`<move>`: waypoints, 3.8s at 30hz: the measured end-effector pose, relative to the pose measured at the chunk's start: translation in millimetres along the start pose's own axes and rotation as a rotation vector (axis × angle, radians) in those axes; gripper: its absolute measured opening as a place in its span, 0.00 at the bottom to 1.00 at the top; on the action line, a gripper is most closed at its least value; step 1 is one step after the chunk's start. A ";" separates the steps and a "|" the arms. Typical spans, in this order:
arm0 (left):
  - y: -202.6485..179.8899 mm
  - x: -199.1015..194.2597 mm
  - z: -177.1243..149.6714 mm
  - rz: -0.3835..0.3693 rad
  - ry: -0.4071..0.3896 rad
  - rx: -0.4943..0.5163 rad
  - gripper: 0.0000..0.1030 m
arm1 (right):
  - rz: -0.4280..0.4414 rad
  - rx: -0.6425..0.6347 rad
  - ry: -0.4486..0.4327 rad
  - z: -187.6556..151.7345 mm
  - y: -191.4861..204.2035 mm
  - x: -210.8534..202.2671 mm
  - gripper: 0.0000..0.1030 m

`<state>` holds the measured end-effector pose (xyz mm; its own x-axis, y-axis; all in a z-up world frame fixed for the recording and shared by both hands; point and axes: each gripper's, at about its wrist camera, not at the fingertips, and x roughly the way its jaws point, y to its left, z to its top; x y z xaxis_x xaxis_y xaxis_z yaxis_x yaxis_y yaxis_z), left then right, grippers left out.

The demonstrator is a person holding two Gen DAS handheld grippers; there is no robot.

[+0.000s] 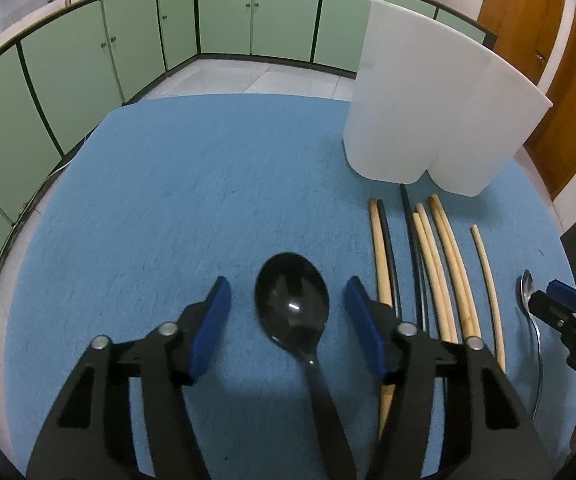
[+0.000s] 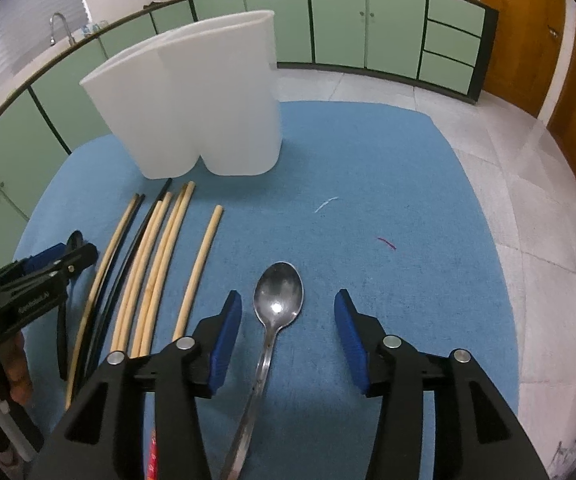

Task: Organize utensils
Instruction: 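Lift both spoons and carry them toward the white utensil holder, then lower both spoons into the holder compartments and open both tools, then move both tools back over the chopsticks on the mat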

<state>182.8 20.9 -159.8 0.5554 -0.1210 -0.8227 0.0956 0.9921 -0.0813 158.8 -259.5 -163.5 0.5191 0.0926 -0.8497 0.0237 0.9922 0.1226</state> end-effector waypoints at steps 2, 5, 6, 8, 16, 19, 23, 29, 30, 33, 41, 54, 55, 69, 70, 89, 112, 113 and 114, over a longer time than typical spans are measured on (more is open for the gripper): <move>-0.9 0.9 -0.2 0.003 -0.001 0.001 0.50 | 0.000 0.015 0.012 2.4 1.8 4.9 0.47; -4.5 1.6 -1.7 0.010 -0.007 0.016 0.41 | -0.007 0.022 0.028 -1.1 9.0 8.0 0.47; -6.7 1.6 -1.9 0.013 -0.011 0.024 0.36 | -0.020 0.021 0.041 -1.0 11.5 11.2 0.47; -9.4 1.0 -2.6 0.013 -0.017 0.031 0.32 | -0.052 0.016 0.049 -0.6 16.1 15.8 0.46; -6.7 -7.2 -8.2 -0.011 -0.062 0.022 0.32 | -0.014 0.002 0.008 -3.3 18.9 9.7 0.27; -4.3 -23.6 -12.9 -0.006 -0.135 0.034 0.31 | 0.046 -0.016 -0.090 -7.7 17.0 -10.5 0.27; 0.2 -55.4 -16.2 -0.010 -0.267 0.030 0.31 | 0.057 -0.055 -0.233 -6.6 18.7 -40.7 0.27; 0.3 -95.1 -2.0 -0.038 -0.415 -0.009 0.31 | 0.114 -0.027 -0.402 11.9 11.4 -76.3 0.27; -0.6 -100.9 2.7 -0.041 -0.436 -0.013 0.31 | 0.119 -0.026 -0.417 14.6 11.5 -79.1 0.27; -5.7 -120.8 18.7 -0.061 -0.513 -0.017 0.31 | 0.129 -0.023 -0.462 24.6 9.8 -88.5 0.27; -33.1 -150.1 68.2 -0.123 -0.678 -0.012 0.31 | 0.143 -0.051 -0.599 59.8 4.4 -132.0 0.27; -66.1 -111.8 147.6 -0.243 -0.771 -0.021 0.31 | 0.164 -0.071 -0.695 133.7 2.3 -144.1 0.27; -66.5 -107.1 148.1 -0.236 -0.773 -0.018 0.31 | 0.166 -0.067 -0.687 139.2 0.9 -138.0 0.27; -67.9 -30.5 150.9 -0.189 -0.721 0.004 0.32 | 0.162 -0.078 -0.556 144.0 2.9 -56.6 0.27; -67.4 -27.1 149.4 -0.184 -0.719 0.005 0.32 | 0.163 -0.080 -0.549 143.4 3.2 -52.1 0.27; -44.9 -18.2 118.2 -0.215 -0.645 -0.018 0.50 | 0.174 -0.114 -0.481 126.5 11.3 -31.6 0.34; -15.5 -86.7 -31.5 -0.022 -0.360 0.056 0.88 | 0.114 -0.038 -0.359 -36.7 5.9 -66.0 0.71; -13.6 -87.1 -38.4 -0.015 -0.346 0.058 0.88 | 0.110 -0.036 -0.346 -44.4 6.7 -65.3 0.71; -11.6 -87.6 -47.2 -0.008 -0.322 0.059 0.88 | 0.098 -0.032 -0.333 -53.5 7.8 -64.5 0.71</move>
<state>94.1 21.6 -113.3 0.7862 -0.1422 -0.6014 0.1435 0.9886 -0.0461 79.8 -253.3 -135.1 0.7679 0.1601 -0.6202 -0.0639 0.9826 0.1745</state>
